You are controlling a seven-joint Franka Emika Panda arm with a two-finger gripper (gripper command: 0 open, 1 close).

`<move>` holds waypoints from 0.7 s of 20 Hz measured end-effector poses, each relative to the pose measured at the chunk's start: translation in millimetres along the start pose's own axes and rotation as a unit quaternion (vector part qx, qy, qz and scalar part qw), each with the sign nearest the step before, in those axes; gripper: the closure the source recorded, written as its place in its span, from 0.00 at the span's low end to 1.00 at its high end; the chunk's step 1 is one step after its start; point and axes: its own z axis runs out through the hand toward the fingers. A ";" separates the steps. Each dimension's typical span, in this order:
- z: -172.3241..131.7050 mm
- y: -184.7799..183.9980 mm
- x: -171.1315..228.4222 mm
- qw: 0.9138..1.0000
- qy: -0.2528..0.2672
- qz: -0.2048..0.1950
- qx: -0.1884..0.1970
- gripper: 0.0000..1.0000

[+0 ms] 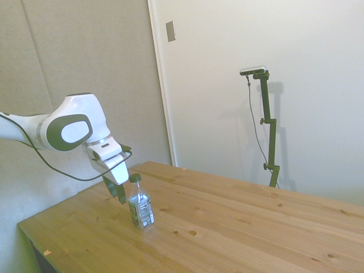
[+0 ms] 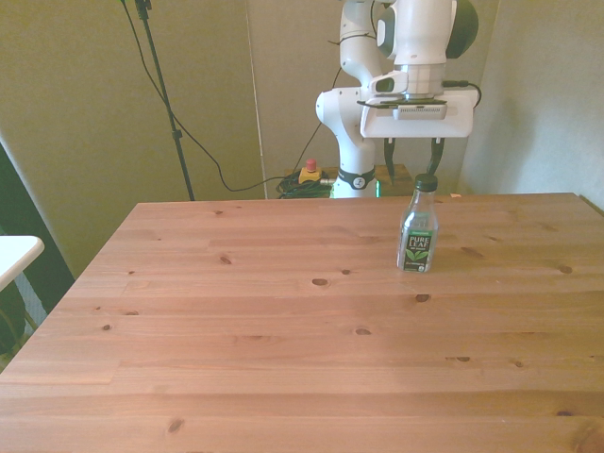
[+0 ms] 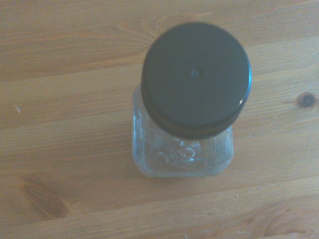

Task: Knock down the bottle

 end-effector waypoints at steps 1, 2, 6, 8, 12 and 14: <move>-2.7 -3.1 0.0 1.000 0.001 0.004 -0.003 1.00; -4.7 -6.3 0.2 1.000 0.002 0.009 -0.007 1.00; -6.4 -17.4 3.2 1.000 0.006 0.019 -0.015 1.00; -6.4 -22.3 5.4 1.000 0.007 0.022 -0.015 1.00; -5.1 -30.7 8.2 0.999 0.013 0.025 -0.019 1.00; -5.4 -34.5 8.7 0.999 0.017 0.027 -0.020 1.00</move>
